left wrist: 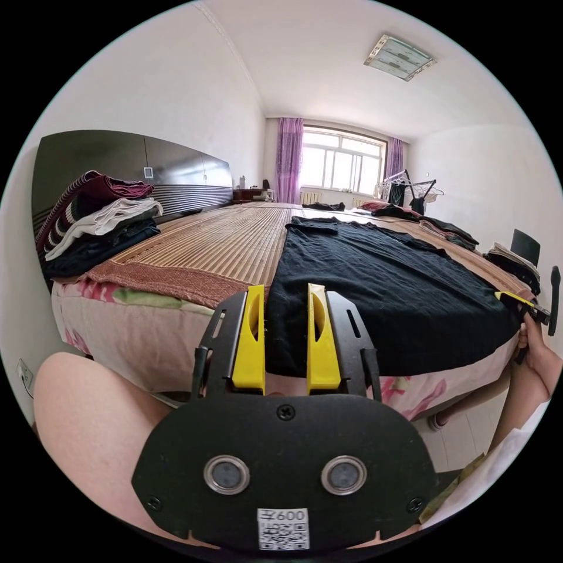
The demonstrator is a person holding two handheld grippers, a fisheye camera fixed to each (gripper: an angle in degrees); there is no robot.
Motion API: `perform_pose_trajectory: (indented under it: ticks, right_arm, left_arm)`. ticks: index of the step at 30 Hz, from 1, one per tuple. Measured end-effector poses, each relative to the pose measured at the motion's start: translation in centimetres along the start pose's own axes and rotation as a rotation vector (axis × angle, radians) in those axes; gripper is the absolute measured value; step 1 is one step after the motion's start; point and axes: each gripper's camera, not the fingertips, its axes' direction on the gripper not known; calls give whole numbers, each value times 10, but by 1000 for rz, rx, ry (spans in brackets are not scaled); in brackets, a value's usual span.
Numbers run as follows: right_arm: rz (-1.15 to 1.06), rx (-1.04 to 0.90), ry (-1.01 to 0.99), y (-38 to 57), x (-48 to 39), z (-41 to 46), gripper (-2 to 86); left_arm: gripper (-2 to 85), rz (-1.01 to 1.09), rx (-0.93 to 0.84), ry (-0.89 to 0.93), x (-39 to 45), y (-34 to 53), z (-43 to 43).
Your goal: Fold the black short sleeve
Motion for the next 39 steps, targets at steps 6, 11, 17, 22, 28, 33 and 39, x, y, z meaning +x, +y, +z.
perform_pose_trajectory:
  ticks: [6,11,17,22,28,33,39]
  right_arm:
    - [2,2,1,-2,6,-4,51]
    - [2,3,1,-5,11,-8,52]
    - [2,4,1,-9,13,-12,52]
    - [1,2,1,-13,14,-15,52]
    - [2,1,1,-18,15,-19,51]
    - [2,2,1,-21,15,-23,51]
    - [3,1,1,-26,15,-26,51]
  left_arm:
    - [103,-2,2,1,-1,-4,-4]
    - [104,-4,5,1,0,-7,-8]
    - [103,-10,5,3,1,-10,-13]
    - [104,-14,-15,17,0,-17,-15]
    - [104,-14,-8,18,3,-19,-20]
    - [103,-14,-6,22,5,-20,-24]
    - [104,-13,-2,22,8,-22,-28]
